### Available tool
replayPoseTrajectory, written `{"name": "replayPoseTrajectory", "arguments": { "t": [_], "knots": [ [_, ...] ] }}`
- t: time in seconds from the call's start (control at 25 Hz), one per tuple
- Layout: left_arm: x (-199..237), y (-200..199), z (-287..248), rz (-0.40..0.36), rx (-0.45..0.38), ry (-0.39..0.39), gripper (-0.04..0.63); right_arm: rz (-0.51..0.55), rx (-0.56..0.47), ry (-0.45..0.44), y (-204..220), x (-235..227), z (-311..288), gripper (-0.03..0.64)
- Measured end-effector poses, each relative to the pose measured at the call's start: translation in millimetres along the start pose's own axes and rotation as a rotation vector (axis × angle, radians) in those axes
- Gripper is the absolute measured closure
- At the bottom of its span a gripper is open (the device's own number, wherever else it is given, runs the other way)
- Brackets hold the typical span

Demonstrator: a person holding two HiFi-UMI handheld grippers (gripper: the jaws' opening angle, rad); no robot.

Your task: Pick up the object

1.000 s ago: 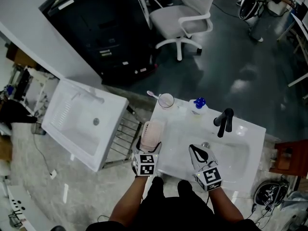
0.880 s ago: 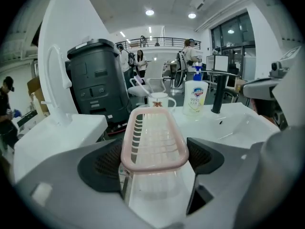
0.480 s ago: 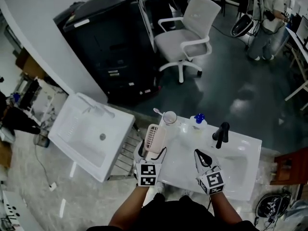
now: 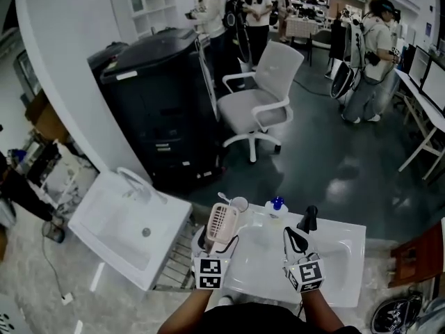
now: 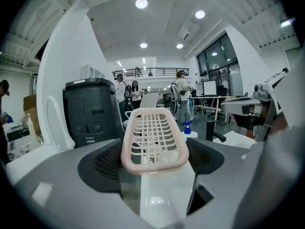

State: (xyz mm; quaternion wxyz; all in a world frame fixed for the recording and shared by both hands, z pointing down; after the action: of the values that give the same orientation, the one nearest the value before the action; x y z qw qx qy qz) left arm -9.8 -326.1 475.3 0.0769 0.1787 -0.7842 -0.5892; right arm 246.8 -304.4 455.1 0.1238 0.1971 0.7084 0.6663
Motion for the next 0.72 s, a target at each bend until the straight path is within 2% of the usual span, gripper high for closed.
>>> {"name": "replayPoseTrajectory", "arguments": {
  "t": [0.32, 0.72],
  "knots": [
    [2, -2, -5, 0.001, -0.018, 0.026, 0.147, 0.093, -0.003, 0.021, -9, 8, 2, 0.615],
    [3, 3, -2, -0.003, -0.013, 0.031, 0.147, 0.051, 0.014, 0.024, 4, 13, 1, 0.615]
  ]
}}
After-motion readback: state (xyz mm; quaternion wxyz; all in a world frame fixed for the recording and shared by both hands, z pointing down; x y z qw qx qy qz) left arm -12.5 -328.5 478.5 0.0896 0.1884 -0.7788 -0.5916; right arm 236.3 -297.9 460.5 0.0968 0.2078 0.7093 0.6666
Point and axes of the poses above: the fingertips, and each gripper's own axes: z backward along the fingers, x to its left, y out of its underside, the point moved 8 cm from there along z, backward along the fingers
